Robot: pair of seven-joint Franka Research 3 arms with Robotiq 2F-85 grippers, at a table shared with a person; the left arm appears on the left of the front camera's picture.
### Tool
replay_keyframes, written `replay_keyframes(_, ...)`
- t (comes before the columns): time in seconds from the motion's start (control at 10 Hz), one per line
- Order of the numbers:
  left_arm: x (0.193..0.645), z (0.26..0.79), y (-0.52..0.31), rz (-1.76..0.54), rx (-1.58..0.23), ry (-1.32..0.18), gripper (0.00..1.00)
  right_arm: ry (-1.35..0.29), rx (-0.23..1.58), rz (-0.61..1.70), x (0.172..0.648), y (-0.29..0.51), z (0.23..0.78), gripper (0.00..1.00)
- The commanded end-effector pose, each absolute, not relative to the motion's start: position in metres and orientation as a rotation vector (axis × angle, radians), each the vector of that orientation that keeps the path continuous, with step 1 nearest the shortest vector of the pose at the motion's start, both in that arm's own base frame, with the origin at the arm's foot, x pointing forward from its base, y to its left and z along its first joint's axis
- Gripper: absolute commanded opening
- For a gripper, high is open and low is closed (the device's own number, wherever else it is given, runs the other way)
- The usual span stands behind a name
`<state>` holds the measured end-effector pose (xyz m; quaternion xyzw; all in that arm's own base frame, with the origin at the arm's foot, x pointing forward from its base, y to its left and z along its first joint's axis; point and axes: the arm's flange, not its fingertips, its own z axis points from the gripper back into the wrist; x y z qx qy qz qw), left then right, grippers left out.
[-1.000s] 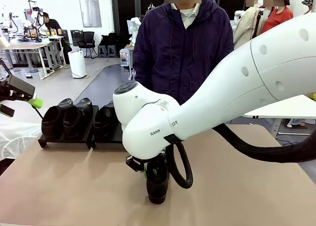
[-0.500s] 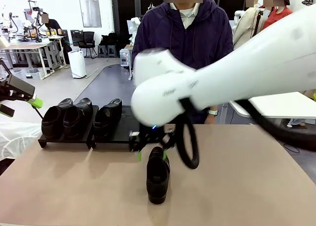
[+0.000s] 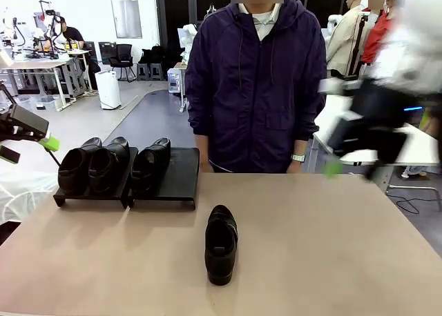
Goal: Organize the shoes by placing them on the stand.
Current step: Pick up one Shoe and place it in the middle of the table, then place the Shoe from the middle of the table onto the Shoes Stand.
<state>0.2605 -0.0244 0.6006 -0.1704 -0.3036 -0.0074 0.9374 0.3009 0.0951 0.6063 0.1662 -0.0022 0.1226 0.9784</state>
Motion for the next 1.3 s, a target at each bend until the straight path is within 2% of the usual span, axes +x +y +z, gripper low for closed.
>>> replay_keyframes(0.0,0.26,0.601,-0.024,-0.013,-0.352,-0.622,1.0,-0.079,0.44,0.142,0.279,0.002,0.62,1.0)
replay_keyframes(0.1,0.26,0.601,-0.024,-0.013,-0.352,-0.622,1.0,-0.151,0.496,0.115,0.257,-0.035,0.622,1.0)
replay_keyframes(0.3,0.26,0.601,-0.024,-0.013,-0.352,-0.622,1.0,-0.257,0.53,0.081,0.236,-0.06,0.612,1.0)
replay_keyframes(0.4,0.26,0.601,-0.024,-0.013,-0.352,-0.622,1.0,-0.263,0.457,-0.005,0.241,-0.056,0.6,1.0)
replay_keyframes(0.5,0.26,0.601,-0.024,-0.013,-0.352,-0.622,1.0,-0.195,0.516,0.064,0.23,-0.076,0.632,1.0)
replay_keyframes(1.2,0.26,0.601,-0.024,-0.013,-0.352,-0.622,1.0,-0.195,0.516,0.064,0.23,-0.076,0.632,1.0)
